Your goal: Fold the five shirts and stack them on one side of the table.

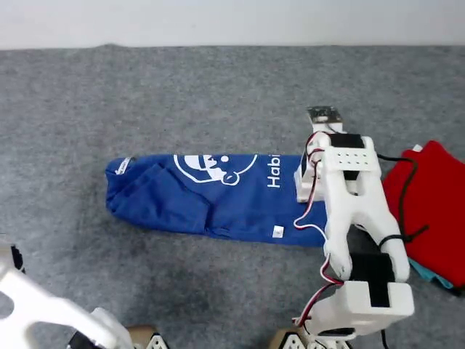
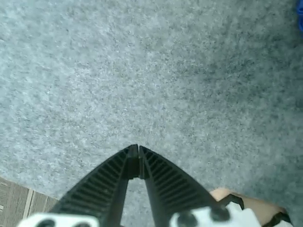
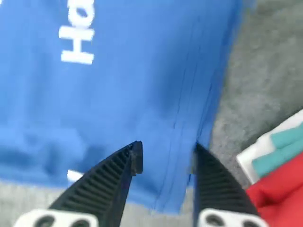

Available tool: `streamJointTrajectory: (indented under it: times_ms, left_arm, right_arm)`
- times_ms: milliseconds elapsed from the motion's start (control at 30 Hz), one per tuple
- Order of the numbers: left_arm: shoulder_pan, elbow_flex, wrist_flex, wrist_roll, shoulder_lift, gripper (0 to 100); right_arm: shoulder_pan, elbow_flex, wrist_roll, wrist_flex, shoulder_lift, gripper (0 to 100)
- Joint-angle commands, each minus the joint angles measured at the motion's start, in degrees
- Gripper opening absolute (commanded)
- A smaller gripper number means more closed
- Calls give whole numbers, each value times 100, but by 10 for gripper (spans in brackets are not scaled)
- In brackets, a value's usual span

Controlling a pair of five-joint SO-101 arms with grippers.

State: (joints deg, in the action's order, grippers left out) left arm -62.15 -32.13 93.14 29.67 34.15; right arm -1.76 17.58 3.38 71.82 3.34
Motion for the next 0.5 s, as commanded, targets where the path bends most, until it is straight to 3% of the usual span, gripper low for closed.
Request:
streamJointTrajectory:
  times_ms: [0, 133, 467]
  left_arm:
    - [26, -22, 35, 53, 114, 6]
    - [26, -101, 35, 62, 114, 6]
    - [26, -180, 35, 62, 114, 6]
  right_arm:
    - [66, -26, -114, -514, -268, 217]
    - [75, -35, -510, -980, -154, 219]
    - [374, -70, -554, -1262, 1165, 219]
